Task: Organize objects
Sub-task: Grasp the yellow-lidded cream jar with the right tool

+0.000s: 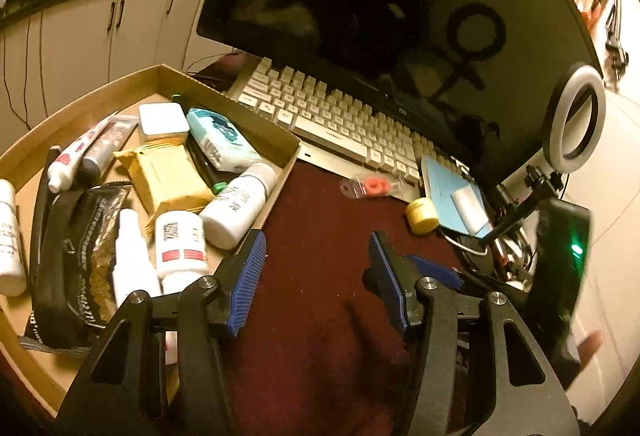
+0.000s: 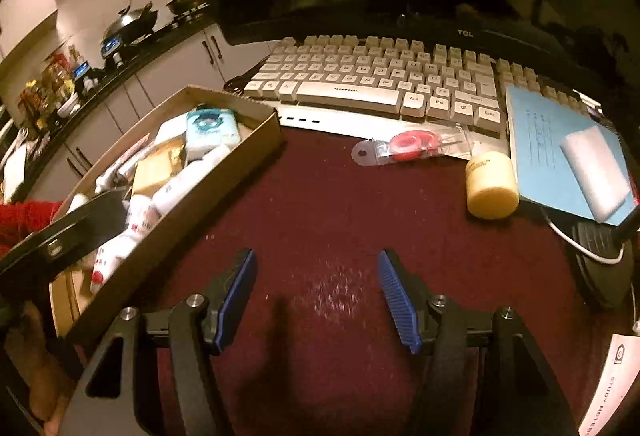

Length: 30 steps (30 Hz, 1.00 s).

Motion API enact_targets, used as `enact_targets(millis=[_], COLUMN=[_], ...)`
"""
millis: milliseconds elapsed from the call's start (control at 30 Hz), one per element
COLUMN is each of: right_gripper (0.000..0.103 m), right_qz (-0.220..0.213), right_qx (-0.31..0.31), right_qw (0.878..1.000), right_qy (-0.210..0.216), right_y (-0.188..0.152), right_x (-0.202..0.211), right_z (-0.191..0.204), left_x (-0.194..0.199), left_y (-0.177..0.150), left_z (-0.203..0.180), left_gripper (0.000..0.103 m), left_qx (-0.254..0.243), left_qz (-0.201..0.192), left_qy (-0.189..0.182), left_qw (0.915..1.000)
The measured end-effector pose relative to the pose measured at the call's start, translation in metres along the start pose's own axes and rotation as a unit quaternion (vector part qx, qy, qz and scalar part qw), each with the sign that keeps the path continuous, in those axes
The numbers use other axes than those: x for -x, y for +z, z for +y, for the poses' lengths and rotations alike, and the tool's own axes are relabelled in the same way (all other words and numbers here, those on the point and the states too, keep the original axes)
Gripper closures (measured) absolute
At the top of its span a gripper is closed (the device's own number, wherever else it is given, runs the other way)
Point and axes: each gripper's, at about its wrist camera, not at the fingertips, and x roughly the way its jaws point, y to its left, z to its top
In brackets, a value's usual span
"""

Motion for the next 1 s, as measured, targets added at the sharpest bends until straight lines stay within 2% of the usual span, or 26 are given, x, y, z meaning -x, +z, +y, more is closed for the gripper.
enact_targets(millis=[100,200,367,467,567,667,833,1000], right_gripper=[0.04,0.04,0.04,0.04,0.04,0.04,0.042,0.043], right_qz=[-0.01,-0.028,-0.039,-0.045,-0.044,-0.044,-0.011,-0.016], right_qx=[0.014,0.019,0.004,-0.016,-0.065,-0.115,-0.094,-0.089], right_qw=[1.0,0.999,0.999,0.999,0.997,0.992,0.995,0.993], right_qy=[0.019,0.018,0.032,0.002,-0.009,0.004,-0.035,-0.076], right_y=[-0.011,-0.022,-0.035,-0.036,-0.028,-0.011,0.01,0.031], right_x=[0.012,0.023,0.034,0.037,0.032,0.019,0.0,-0.003], right_z=[0.001,-0.005,-0.036,-0.062,-0.084,-0.098,-0.085,-0.09], left_x=[-0.007,-0.019,-0.047,-0.065,-0.076,-0.082,-0.083,-0.079], left_y=[0.004,0.01,0.021,0.027,0.03,0.031,0.032,0.038], left_z=[-0.008,-0.016,-0.043,-0.055,-0.059,-0.059,-0.055,-0.055], left_gripper=[0.05,0.05,0.05,0.05,0.05,0.05,0.05,0.05], left_qx=[-0.002,-0.002,-0.03,-0.048,-0.051,-0.051,-0.049,-0.046], left_qz=[0.007,0.019,0.039,0.056,0.068,0.072,0.071,0.068], left_qy=[0.01,0.021,0.041,0.049,0.049,0.058,0.069,0.059], left_qw=[0.9999,0.9996,0.998,0.9961,0.9952,0.9945,0.9939,0.9948])
